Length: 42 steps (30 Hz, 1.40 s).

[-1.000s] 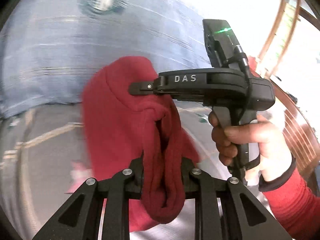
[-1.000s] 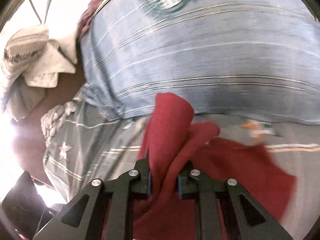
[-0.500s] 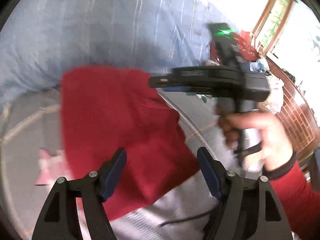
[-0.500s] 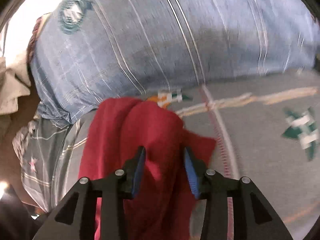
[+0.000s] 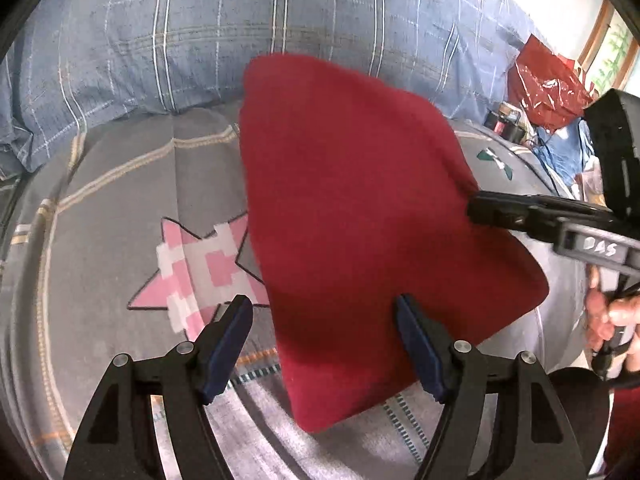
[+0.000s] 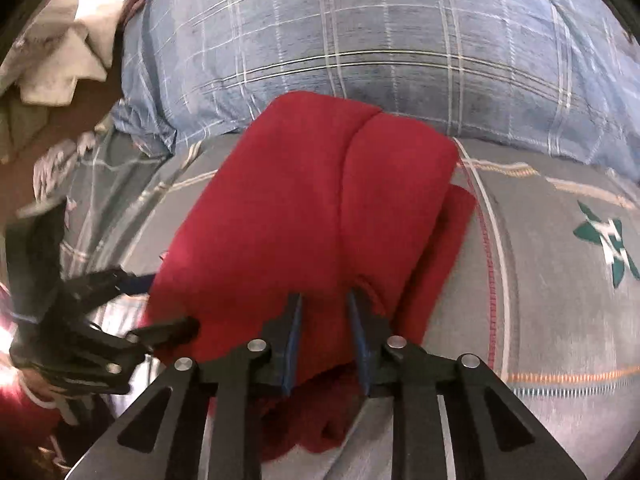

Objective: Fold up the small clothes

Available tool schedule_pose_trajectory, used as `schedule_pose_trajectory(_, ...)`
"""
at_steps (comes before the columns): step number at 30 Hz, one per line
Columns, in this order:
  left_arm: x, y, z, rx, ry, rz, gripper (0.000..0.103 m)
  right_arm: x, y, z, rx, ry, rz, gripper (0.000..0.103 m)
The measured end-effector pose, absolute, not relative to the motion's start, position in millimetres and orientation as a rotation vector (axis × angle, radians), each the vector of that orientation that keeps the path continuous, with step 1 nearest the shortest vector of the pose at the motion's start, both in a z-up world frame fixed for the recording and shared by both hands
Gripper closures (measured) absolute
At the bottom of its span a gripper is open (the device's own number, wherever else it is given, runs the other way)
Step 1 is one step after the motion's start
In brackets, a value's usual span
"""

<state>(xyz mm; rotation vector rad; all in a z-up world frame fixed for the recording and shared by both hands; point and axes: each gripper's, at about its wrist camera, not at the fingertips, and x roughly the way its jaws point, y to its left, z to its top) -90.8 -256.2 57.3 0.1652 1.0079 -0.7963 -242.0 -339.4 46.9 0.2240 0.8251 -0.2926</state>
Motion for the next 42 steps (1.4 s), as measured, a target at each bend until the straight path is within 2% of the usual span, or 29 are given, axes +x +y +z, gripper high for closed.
schedule_pose_trajectory(2,-86,-249,70,0.16,0.971,-0.793,0.03,-247,-339,58,0.253,0.798,-0.287,0.074)
schedule_pose_trajectory(4,-87,-240,82,0.166,0.934,-0.782,0.03,-251,-337,66,0.263,0.773,-0.3,0.057)
schedule_pose_trajectory(5,-88,-239,85,0.168,0.927,-0.776,0.03,-251,-339,70,0.267,0.759,-0.325,0.041)
schedule_pose_trajectory(6,-89,-233,88,0.166,0.925,-0.767,0.03,-253,-344,72,0.276,0.744,-0.347,0.032)
schedule_pose_trajectory(7,-87,-234,88,0.162,0.925,-0.762,0.03,-252,-350,73,0.293,0.728,-0.366,0.031)
schedule_pose_trajectory(11,-77,-244,76,0.142,0.932,-0.746,0.03,-232,-383,58,0.428,0.739,-0.391,0.031)
schedule_pose_trajectory(14,-70,-246,64,0.12,0.938,-0.764,0.021,-217,-385,50,0.384,0.759,-0.397,0.033)
schedule_pose_trajectory(17,-61,-253,54,0.107,0.948,-0.774,0.019,-206,-377,44,0.27,0.794,-0.439,0.047)
schedule_pose_trajectory(25,-54,-258,49,0.076,0.945,-0.784,0.019,-221,-389,42,0.382,0.729,-0.425,0.042)
schedule_pose_trajectory(33,-35,-258,40,-0.011,1.0,-0.812,0.015,-232,-400,38,0.44,0.708,-0.401,0.023)
schedule_pose_trajectory(38,-19,-264,27,-0.071,1.046,-0.823,0.013,-230,-411,27,0.529,0.703,-0.339,0.022)
schedule_pose_trajectory(40,-13,-266,21,-0.098,1.065,-0.839,0.015,-224,-407,27,0.494,0.699,-0.318,0.027)
schedule_pose_trajectory(42,-11,-268,18,-0.107,1.056,-0.858,0.024,-214,-399,27,0.433,0.718,-0.301,0.042)
